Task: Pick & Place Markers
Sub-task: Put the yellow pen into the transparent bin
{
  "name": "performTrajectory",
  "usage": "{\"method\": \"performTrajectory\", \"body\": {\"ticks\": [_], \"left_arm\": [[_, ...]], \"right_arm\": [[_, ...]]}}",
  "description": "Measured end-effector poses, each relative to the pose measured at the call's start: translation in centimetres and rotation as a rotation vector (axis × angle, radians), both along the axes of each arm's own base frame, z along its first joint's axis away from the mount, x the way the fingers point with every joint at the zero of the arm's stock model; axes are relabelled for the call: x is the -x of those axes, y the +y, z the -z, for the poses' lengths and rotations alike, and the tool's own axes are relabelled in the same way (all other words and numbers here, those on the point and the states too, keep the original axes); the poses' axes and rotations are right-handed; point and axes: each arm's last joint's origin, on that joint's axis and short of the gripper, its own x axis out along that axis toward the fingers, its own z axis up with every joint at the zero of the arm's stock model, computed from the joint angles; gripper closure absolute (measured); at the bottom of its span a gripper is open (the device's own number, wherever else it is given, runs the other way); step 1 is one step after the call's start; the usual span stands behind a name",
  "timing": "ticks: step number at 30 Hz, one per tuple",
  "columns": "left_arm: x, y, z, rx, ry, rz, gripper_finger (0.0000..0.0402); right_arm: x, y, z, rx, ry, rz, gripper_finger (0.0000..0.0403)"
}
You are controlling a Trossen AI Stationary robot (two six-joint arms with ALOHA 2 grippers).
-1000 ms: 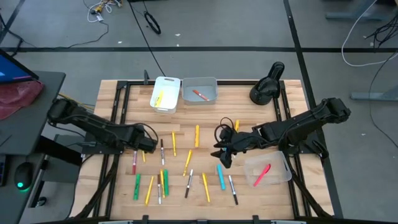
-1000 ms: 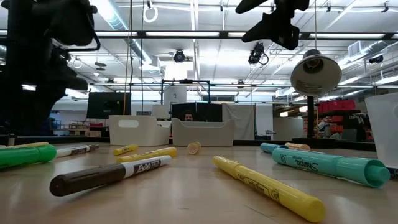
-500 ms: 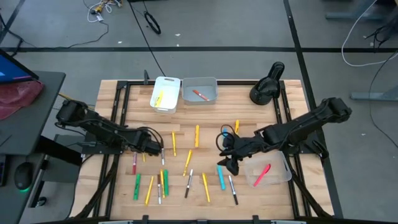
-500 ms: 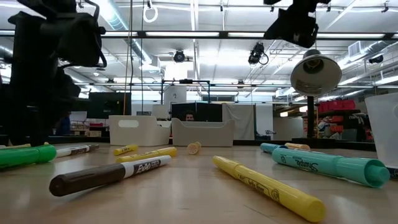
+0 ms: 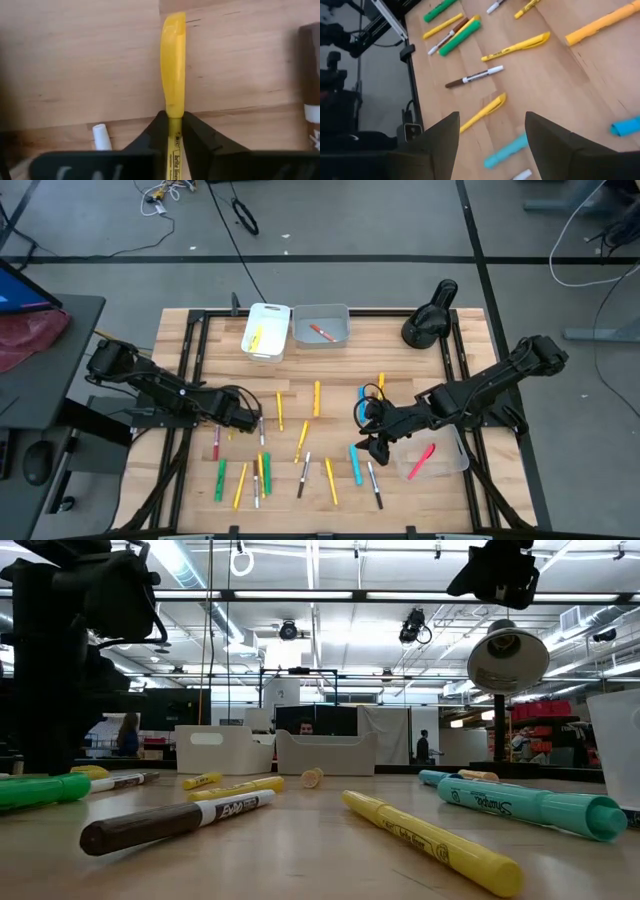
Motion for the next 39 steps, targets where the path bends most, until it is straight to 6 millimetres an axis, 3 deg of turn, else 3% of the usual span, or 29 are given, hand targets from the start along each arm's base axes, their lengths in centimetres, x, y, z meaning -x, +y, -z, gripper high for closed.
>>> {"method": "performTrajectory", "body": {"ticks": [8, 14, 22, 31, 39], "left_arm": [[0.2, 0.3, -1.2, -0.067, 0.012, 0.114, 0.0373], [-0.7, 0.2, -5.2, -0.11, -0.106, 0.267, 0.0373], [-3.9, -0.4, -12.1, -0.218, -0.505, 0.484, 0.0373], [-8.2, -1.4, -20.1, -0.432, -1.145, 0.664, 0.0373], [-8.7, -0.2, -24.5, -0.571, -1.341, 0.701, 0.0373]], "right_arm": [[1.1, -0.6, -1.7, -0.044, -0.063, 0.072, 0.0177], [2.1, -1.6, -3.4, 0.012, -0.158, 0.184, 0.0177], [0.7, -2.2, -3.7, 0.05, -0.254, 0.208, 0.0177], [-2.6, -2.3, -5.8, 0.018, -0.611, 0.205, 0.0177], [-4.4, -2.3, -6.8, 0.094, -0.863, 0.228, 0.0177]]}}
